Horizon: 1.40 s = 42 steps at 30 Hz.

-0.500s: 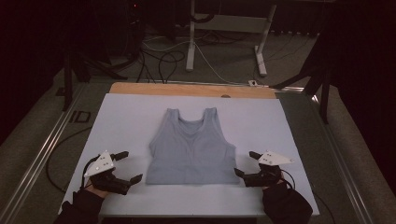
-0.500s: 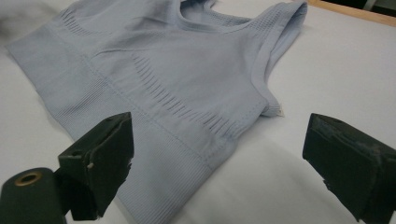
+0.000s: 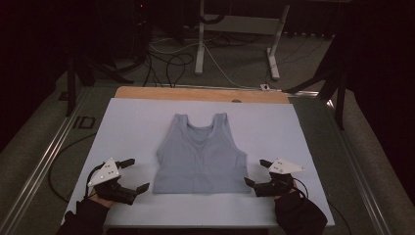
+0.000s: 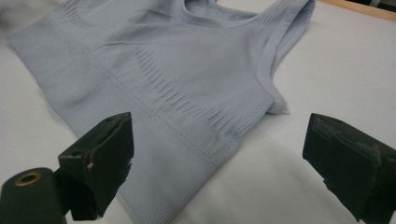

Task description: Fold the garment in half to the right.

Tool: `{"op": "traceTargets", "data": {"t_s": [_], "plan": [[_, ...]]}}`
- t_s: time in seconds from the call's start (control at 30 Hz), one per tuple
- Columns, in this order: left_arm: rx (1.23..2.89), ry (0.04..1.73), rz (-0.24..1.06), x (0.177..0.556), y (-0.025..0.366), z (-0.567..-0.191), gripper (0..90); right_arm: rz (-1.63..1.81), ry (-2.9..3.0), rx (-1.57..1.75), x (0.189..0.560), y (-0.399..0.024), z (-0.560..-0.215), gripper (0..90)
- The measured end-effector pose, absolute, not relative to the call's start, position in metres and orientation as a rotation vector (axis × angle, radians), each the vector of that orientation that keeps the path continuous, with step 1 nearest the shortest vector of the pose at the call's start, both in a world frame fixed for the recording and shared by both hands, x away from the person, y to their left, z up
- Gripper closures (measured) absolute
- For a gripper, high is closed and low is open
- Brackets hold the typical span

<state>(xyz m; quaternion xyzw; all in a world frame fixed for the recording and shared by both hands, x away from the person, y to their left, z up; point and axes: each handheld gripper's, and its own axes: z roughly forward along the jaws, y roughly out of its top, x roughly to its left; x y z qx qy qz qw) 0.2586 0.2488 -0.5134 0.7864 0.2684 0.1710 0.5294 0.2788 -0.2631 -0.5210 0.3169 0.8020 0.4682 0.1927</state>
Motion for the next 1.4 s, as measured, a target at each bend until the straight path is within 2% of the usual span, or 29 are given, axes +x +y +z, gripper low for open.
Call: {"op": "traceTargets", "data": {"t_s": [0.37,0.63,0.97,1.4], "plan": [[1.887,0.642,0.396,0.259,0.248,-0.513,0.0,1.389,2.236,0.977,0.279,-0.264,-0.515,8.9],[1.897,0.628,0.396,0.261,0.249,-0.508,0.0,1.318,2.244,0.944,0.277,-0.256,-0.506,8.9],[1.92,0.599,0.375,0.264,0.241,-0.489,0.0,1.327,2.228,0.859,0.287,-0.244,-0.471,8.9],[1.95,0.586,0.364,0.264,0.231,-0.466,0.0,1.348,2.231,0.735,0.319,-0.213,-0.43,8.9]]}}
